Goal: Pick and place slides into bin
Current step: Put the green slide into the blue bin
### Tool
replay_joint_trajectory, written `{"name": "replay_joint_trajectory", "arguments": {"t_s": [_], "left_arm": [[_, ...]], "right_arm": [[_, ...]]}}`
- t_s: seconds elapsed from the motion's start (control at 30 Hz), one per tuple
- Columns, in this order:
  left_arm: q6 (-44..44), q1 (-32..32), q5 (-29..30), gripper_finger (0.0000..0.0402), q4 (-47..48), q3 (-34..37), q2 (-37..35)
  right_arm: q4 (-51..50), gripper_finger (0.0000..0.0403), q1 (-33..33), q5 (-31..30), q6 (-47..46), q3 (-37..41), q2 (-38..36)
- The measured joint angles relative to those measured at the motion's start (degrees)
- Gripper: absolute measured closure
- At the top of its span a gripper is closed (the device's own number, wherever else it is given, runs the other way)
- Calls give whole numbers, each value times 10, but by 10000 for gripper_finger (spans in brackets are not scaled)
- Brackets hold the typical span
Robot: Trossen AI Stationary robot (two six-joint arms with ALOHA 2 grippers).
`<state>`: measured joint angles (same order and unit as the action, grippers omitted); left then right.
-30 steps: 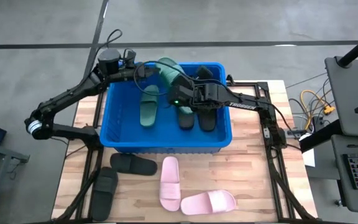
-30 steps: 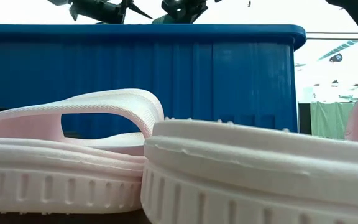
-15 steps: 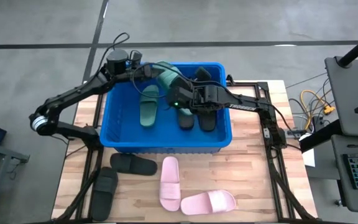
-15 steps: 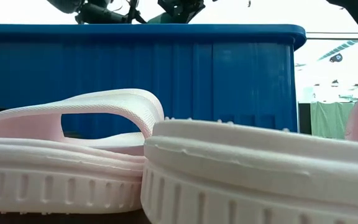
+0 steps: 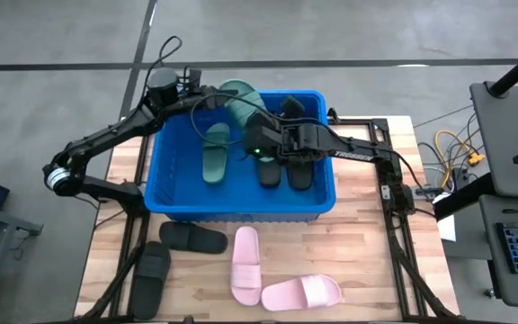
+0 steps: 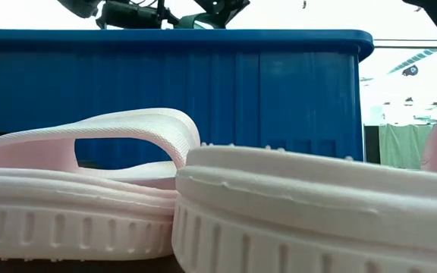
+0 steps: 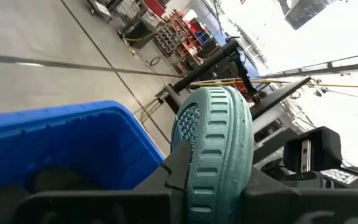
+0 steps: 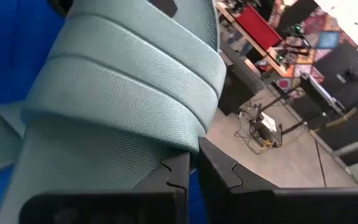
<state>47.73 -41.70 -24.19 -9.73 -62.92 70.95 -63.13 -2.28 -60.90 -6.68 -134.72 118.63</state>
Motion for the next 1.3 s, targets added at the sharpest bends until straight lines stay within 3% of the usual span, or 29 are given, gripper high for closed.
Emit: {"name": "replay_joint_trajectory", "arguments": {"t_s": [0.13, 0.33, 0.6, 0.8, 1.3], "left_arm": [[28, -15, -37, 381, -2, 2, 2], [75, -51, -120, 381, -3, 3, 2], [118, -64, -143, 381, -2, 3, 2], [138, -63, -154, 381, 1, 5, 18], [150, -54, -179, 382, 13, 6, 25]], "right_arm": [[5, 364, 0, 28, 54, 0, -12], [3, 292, 12, 77, 153, 0, -32], [15, 226, 38, 113, 246, 0, -56], [28, 223, 51, 236, 408, 0, -56], [63, 241, 36, 203, 476, 3, -44]]}}
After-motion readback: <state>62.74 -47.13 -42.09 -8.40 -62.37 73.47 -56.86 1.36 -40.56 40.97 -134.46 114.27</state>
